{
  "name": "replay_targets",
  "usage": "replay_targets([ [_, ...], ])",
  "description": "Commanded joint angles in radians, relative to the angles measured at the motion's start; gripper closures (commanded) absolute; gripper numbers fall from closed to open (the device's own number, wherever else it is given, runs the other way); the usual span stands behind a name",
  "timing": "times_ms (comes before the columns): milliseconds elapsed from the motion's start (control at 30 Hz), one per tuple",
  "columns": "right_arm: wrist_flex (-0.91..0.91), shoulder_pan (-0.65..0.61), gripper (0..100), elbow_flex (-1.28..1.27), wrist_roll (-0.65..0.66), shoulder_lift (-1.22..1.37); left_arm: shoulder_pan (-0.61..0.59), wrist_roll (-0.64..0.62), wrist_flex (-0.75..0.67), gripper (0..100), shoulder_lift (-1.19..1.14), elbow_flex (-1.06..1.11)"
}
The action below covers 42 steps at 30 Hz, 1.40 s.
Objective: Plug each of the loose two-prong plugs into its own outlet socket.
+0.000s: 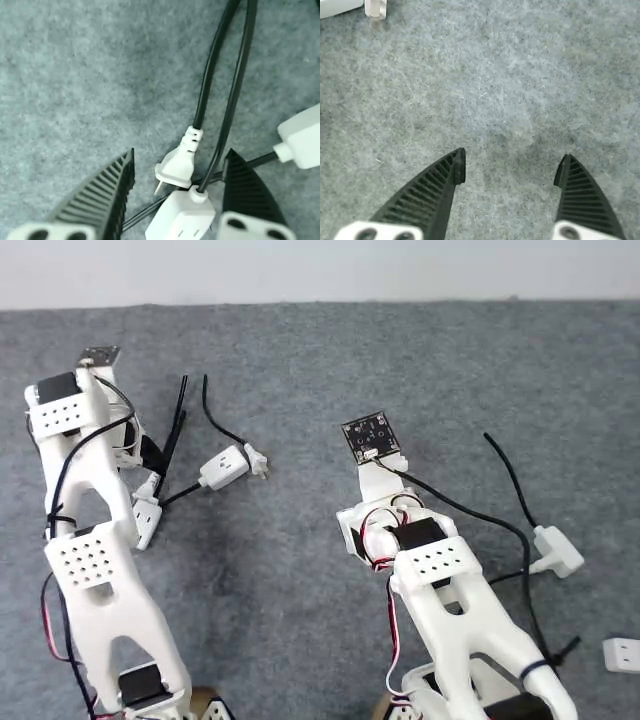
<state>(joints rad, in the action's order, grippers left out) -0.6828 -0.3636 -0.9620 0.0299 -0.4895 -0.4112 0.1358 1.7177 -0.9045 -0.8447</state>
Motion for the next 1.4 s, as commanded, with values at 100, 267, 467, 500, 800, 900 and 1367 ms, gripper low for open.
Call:
replay_targets([
  [100, -0.001, 0.013, 70.6, 0.026, -0.008, -0.005, -0.04, -0.002, 0.011, 73, 0.04, -0.044],
  [267, -0.001, 0.013, 70.6, 0.026, -0.008, -0.007, -0.077, 0.021, 0.006, 73, 0.038, -0.036],
  [467, -0.002, 0.013, 70.6, 0.026, -0.008, -0.01, -0.075, 0.023, 0.005, 73, -0.025, -0.015],
  [500, -0.002, 0.013, 70.6, 0.026, -0.008, -0.01, -0.075, 0.023, 0.005, 73, -0.041, -0.018],
  [800, -0.002, 0.013, 70.6, 0.026, -0.008, -0.008, -0.049, 0.02, 0.012, 73, -0.164, -0.077],
  [900, -0.002, 0.013, 70.6, 0.026, -0.008, -0.008, -0.015, 0.017, 0.018, 73, -0.166, -0.084],
  [1367, -0.002, 0.013, 70.6, 0.026, -0.008, -0.012, 0.068, 0.023, 0.021, 73, -0.172, -0.082],
])
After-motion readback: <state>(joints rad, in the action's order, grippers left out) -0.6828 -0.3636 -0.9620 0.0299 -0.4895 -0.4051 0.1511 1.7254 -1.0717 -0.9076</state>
